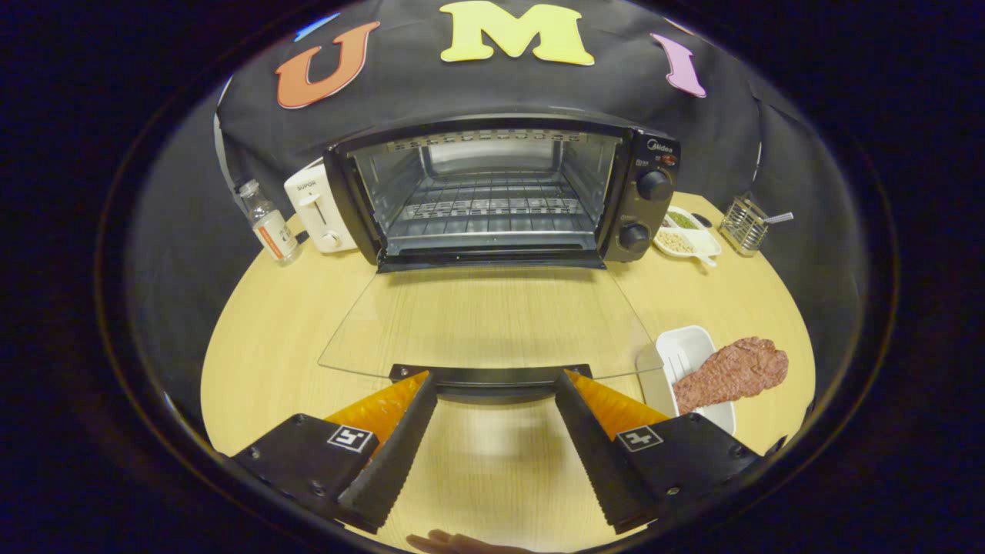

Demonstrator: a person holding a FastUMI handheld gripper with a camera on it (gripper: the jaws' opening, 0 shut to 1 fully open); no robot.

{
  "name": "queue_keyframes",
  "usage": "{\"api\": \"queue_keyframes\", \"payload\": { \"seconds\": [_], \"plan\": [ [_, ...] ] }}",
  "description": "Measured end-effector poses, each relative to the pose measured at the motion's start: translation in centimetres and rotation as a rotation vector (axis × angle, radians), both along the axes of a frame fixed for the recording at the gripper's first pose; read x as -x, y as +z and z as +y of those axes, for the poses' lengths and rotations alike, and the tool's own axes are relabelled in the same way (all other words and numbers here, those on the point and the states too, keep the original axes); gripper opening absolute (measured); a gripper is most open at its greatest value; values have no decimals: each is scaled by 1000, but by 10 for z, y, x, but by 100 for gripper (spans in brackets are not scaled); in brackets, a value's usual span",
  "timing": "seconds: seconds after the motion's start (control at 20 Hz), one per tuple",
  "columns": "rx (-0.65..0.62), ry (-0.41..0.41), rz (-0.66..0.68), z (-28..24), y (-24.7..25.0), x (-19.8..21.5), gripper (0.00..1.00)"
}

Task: Open the toaster oven, put the food inside, and close the toaster oven door.

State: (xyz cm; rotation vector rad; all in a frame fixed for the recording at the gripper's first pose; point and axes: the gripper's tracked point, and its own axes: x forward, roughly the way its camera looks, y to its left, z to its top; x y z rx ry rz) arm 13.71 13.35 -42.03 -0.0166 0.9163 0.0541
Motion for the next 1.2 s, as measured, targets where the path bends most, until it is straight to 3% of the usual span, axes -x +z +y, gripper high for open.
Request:
{"api": "queue_keyframes", "payload": {
  "seconds": [0.6, 0.8, 0.95, 1.2],
  "plan": [
    [-76, 39, -52, -8, -12, -2, 100],
    [-119, 58, -167, -25, 19, -4, 99],
    [-95, 74, -298, -53, 52, -6, 98],
    [-61, 66, -396, -103, 92, 6, 98]
  ]
}}
